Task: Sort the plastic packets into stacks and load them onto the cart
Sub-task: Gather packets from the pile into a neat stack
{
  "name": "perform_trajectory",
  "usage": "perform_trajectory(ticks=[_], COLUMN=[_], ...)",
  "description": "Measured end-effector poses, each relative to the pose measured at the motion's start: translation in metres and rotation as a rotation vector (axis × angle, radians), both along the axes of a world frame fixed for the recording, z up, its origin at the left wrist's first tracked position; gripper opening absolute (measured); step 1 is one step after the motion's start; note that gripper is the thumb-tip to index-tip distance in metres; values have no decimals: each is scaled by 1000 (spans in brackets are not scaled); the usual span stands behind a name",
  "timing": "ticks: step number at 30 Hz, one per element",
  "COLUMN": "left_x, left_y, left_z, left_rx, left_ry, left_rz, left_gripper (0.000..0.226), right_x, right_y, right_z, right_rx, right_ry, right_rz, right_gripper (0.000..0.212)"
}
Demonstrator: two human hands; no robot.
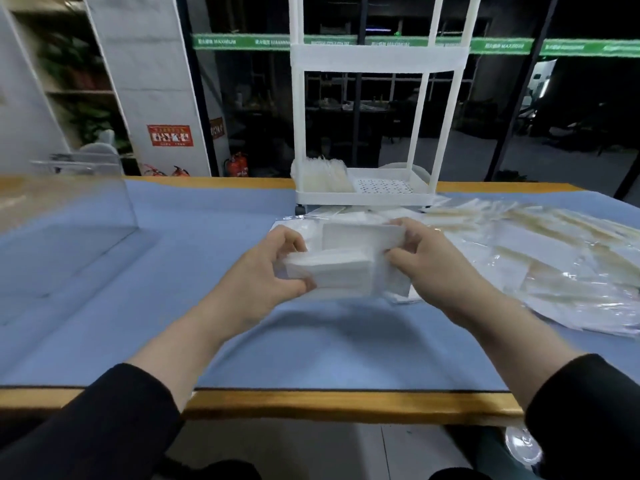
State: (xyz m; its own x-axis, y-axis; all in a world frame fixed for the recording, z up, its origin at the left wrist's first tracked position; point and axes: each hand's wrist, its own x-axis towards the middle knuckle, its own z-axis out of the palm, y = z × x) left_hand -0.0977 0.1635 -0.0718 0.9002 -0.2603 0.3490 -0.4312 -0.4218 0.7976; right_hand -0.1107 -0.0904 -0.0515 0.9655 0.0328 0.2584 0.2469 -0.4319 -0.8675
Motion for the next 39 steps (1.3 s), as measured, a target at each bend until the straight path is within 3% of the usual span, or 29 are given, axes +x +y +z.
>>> perform_trajectory(ticks=[3, 6, 9, 10, 13, 16, 19, 22, 25, 32, 34, 37, 39], left_x=[-6, -9, -8, -7, -8, -11, -9, -7, -8, -12, -15, -15, -15], left_y=[13, 13, 7, 6, 5, -2, -13, -19, -19, -21, -15, -7, -14], left_z=[-12, -24, -28, -30, -28, -21, -22, -27, -27, -27, -25, -21, -15], left_rx=[-112, -92, -69, -81, -172, -391, -478, -465, -420, -372, -383, -48, 115], left_ry=[95, 138, 79, 87, 159, 196, 141, 81, 52, 74, 147, 137, 109], left_rz=[91, 171, 201, 192, 96, 112, 287, 386, 335, 232, 127, 59, 43], left_gripper=[61, 83, 66, 63, 57, 29, 24, 16, 8, 18, 33, 44, 39], right_x=[1, -3, -2, 0, 0, -2, -2, -5, -8, -9, -10, -14, -18], right_y=[35, 48, 49, 48, 47, 49, 52, 52, 53, 50, 45, 29, 18], right_z=[-16, -29, -31, -35, -45, -49, -48, -49, -52, -52, -47, -36, -33], right_rx=[10, 80, 43, 0, -60, -42, -131, -170, -254, -248, -194, -151, -172], right_ry=[17, 13, -64, -71, -107, -168, -199, -266, -254, -215, -228, -244, -255], right_rz=[92, 111, 103, 102, 122, 131, 95, 62, 125, 160, 148, 122, 131], right_gripper=[27, 31, 14, 16, 46, 46, 46, 55, 58, 52, 52, 55, 56])
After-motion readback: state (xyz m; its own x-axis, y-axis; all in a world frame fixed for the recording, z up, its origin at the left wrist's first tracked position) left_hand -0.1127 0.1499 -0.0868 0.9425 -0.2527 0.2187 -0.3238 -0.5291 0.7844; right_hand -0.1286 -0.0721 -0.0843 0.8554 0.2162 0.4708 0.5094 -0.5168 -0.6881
